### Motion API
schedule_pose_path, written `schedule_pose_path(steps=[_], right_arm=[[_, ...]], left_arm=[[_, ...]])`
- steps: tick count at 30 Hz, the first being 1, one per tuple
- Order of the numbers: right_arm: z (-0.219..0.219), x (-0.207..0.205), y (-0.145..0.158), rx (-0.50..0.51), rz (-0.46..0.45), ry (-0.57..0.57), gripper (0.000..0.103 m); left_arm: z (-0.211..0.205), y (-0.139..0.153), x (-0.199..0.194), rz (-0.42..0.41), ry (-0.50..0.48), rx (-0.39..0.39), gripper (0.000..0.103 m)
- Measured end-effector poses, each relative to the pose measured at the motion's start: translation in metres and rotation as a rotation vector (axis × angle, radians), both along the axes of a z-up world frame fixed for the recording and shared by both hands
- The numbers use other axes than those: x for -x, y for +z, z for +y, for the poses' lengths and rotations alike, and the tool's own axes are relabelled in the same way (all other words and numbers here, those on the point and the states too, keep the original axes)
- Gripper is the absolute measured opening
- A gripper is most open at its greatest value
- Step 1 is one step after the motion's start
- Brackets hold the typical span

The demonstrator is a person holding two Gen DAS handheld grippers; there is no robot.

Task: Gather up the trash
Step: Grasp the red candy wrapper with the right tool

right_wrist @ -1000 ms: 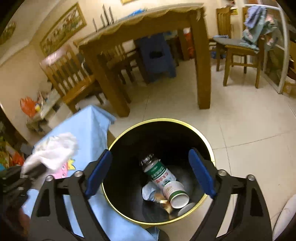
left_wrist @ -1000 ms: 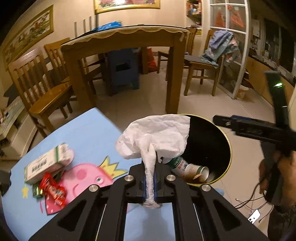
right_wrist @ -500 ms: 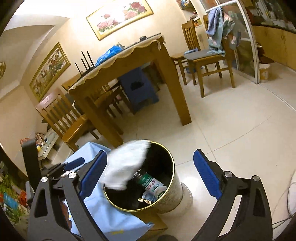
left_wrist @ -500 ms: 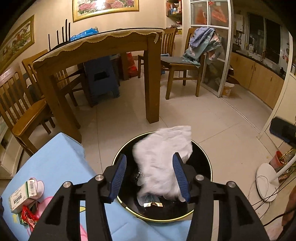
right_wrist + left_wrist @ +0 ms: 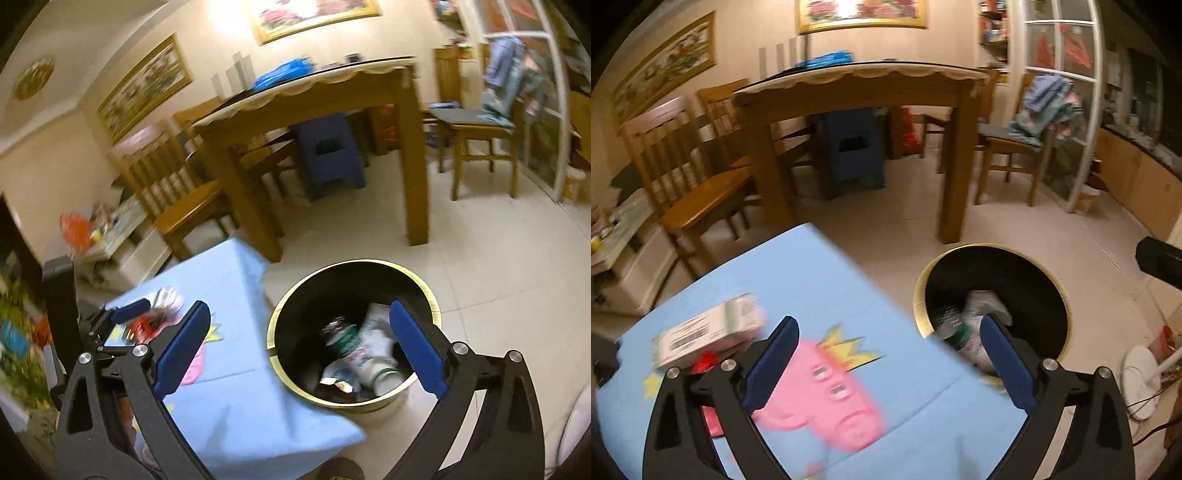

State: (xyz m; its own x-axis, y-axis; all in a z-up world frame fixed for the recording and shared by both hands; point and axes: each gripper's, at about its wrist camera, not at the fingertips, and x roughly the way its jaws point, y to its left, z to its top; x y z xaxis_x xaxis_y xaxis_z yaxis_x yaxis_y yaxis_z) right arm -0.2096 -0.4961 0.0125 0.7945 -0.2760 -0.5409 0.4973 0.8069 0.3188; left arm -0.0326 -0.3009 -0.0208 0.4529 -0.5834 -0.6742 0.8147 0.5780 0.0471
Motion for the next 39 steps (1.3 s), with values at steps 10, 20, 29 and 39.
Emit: schedule_pose_path(steps=[10, 20, 29, 39], right_arm=[[0.138, -0.146, -0.002, 0.105, 0.137, 0.378, 0.097], [0.22, -0.273, -0.061, 0.23, 0.34, 0.634, 0.072], [0.23, -0.31, -0.1, 0.238, 0.434, 0.656, 0.025], [0.182, -0.225, -0.056, 0.026, 0.207, 0.606, 0.02]], left_arm=[[0.197, -0.005, -0.075, -0.08, 0.334, -0.007, 0.097], [0.306, -0.023, -0.128, -0.06, 0.583, -0.052, 0.097], [0.305, -0.018, -0.124, -0.043, 0.533, -0.021, 0.097], [0.288, -0.027, -0.118, 0.01, 0.445, 0.001, 0.097]])
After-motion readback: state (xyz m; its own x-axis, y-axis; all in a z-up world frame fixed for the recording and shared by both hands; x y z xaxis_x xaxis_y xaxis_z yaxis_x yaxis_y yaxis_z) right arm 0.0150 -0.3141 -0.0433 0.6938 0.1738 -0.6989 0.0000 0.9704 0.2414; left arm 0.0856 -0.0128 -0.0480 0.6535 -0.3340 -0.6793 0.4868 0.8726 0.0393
